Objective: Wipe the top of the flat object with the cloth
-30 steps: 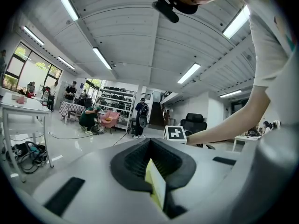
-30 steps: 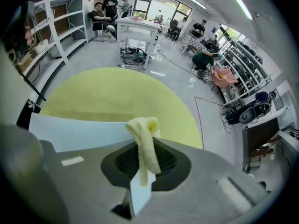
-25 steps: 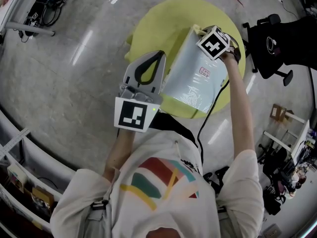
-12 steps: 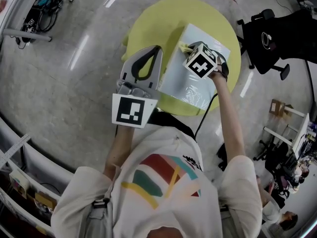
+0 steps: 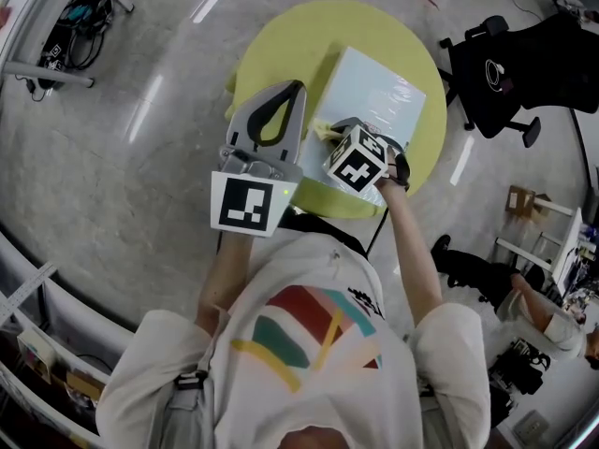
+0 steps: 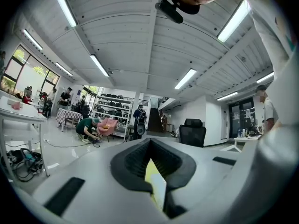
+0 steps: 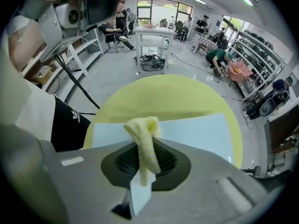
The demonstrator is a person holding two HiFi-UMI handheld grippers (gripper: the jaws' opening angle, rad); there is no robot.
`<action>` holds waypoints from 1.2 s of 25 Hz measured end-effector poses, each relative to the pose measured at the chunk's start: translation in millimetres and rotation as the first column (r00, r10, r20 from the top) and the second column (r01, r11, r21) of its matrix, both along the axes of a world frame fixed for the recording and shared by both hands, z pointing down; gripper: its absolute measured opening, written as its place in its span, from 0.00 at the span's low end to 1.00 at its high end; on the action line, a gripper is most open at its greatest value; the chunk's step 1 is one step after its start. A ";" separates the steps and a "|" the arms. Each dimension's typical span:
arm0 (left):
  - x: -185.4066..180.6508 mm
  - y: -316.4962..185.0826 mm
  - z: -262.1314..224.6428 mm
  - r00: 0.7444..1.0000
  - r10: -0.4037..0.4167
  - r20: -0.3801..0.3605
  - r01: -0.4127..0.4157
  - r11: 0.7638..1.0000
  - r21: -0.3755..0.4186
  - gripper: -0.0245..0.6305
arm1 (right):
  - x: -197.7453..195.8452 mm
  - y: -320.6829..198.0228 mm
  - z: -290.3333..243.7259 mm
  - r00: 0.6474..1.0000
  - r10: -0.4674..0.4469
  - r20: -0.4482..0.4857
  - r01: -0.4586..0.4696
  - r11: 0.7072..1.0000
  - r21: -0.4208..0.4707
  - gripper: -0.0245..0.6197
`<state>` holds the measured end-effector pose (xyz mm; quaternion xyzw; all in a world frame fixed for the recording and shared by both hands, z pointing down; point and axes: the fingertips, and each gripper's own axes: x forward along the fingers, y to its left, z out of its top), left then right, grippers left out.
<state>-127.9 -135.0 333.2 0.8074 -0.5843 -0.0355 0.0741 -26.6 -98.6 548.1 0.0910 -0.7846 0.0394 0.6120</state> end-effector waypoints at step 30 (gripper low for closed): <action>-6.9 6.8 -3.0 1.000 -0.005 0.011 0.005 1.000 -0.001 0.06 | -17.4 113.1 0.0 0.989 -0.148 0.028 0.151 0.975 -0.163 0.08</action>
